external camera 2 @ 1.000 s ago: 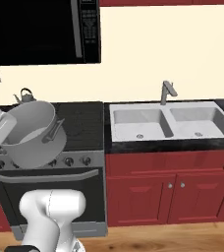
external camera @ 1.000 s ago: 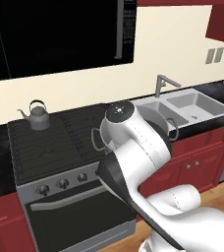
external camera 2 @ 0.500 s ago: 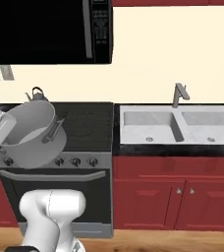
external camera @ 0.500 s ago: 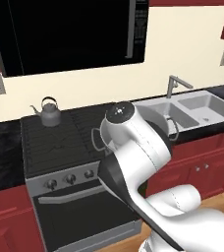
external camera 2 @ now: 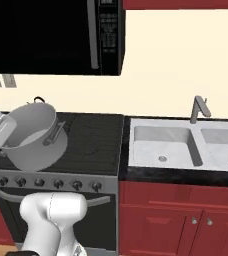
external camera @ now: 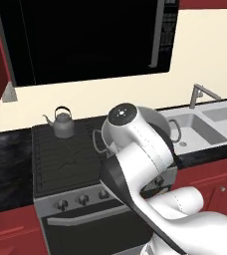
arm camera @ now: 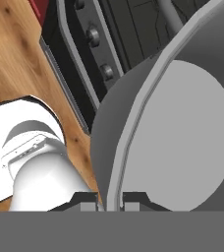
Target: Pick the kettle from the cabinet and place it on a stove burner. Then pick the pot from the counter and place it on another stove burner. Finally, turn both burners on.
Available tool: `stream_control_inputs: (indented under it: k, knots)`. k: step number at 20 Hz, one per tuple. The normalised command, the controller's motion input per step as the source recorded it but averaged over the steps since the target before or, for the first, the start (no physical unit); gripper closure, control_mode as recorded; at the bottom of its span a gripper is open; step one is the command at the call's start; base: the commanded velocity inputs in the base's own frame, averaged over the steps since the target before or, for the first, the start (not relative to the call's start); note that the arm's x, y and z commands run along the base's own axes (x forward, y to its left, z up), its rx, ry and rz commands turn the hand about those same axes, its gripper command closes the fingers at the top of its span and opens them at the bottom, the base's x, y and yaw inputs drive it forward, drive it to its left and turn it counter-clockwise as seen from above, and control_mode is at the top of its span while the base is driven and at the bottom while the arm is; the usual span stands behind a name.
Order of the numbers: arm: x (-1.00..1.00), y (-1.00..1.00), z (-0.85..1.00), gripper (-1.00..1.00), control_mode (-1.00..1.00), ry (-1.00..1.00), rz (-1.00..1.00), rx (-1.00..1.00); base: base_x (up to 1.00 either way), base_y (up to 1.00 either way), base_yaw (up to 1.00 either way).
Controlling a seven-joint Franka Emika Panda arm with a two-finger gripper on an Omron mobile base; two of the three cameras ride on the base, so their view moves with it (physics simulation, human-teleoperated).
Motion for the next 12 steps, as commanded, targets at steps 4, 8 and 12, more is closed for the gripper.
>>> stream_control_inputs:
  k: [4, 8, 12]
  knots:
    - [0.0, 0.0, 0.0, 1.0, 1.0, 0.0, 0.0, 0.0, 0.14, -0.12, 0.16]
    - [0.0, 0.0, 0.0, 1.0, 1.0, 0.0, 0.0, 0.0, -0.26, -0.24, 0.14]
    - [0.0, 0.0, 0.0, 1.0, 1.0, 0.0, 0.0, 0.0, -0.08, -0.21, 0.19]
